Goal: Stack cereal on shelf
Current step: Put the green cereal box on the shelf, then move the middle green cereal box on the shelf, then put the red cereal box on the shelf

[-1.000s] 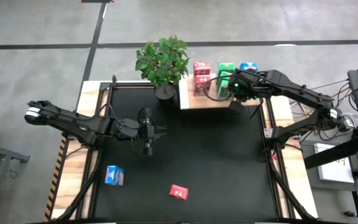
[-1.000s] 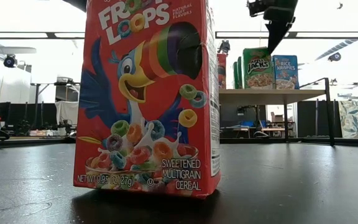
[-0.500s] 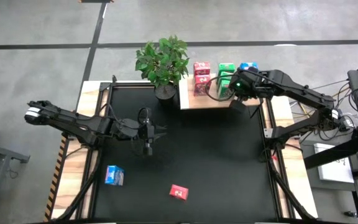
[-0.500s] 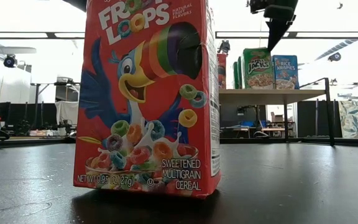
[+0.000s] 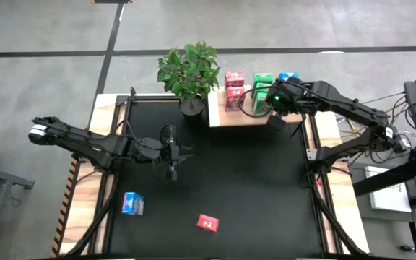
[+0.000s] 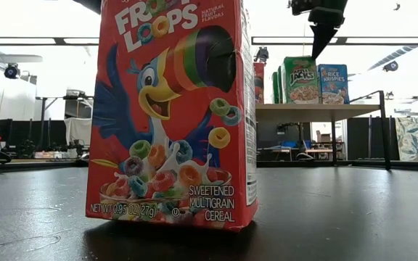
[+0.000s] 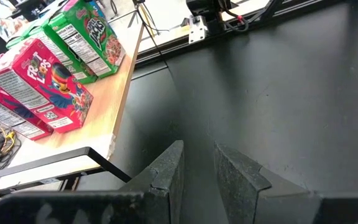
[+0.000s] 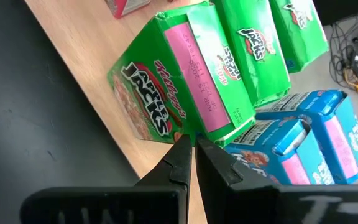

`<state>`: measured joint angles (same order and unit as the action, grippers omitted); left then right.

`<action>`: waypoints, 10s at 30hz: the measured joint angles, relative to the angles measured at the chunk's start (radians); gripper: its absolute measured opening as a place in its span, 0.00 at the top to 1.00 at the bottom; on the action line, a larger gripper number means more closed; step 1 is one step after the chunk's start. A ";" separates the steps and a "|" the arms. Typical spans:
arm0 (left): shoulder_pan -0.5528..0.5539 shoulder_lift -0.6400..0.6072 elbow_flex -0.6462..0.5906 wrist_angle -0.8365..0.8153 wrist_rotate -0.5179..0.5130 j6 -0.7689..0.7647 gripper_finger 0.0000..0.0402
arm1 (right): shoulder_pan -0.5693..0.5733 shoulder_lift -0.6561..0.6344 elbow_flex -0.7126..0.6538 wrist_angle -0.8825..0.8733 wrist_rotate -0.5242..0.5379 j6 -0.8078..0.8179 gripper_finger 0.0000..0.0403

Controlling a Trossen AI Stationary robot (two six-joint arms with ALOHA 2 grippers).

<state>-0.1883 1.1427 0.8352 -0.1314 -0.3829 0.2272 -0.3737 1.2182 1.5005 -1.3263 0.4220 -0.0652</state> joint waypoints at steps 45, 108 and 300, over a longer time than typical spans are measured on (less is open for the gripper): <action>0.000 0.000 0.000 -0.008 0.000 0.034 0.82 | -0.294 0.108 0.127 0.112 -0.130 0.038 0.98; 0.000 0.000 0.000 -0.057 0.000 0.034 0.82 | -0.152 0.123 0.120 0.218 -0.029 0.256 0.98; 0.274 0.298 -0.011 0.821 0.147 -0.105 0.61 | 0.910 -0.398 -0.769 1.146 0.024 -0.049 0.98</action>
<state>0.0855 1.4408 0.8242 0.6900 -0.2355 0.1221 0.5362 0.8200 0.7319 -0.1803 0.4465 -0.1143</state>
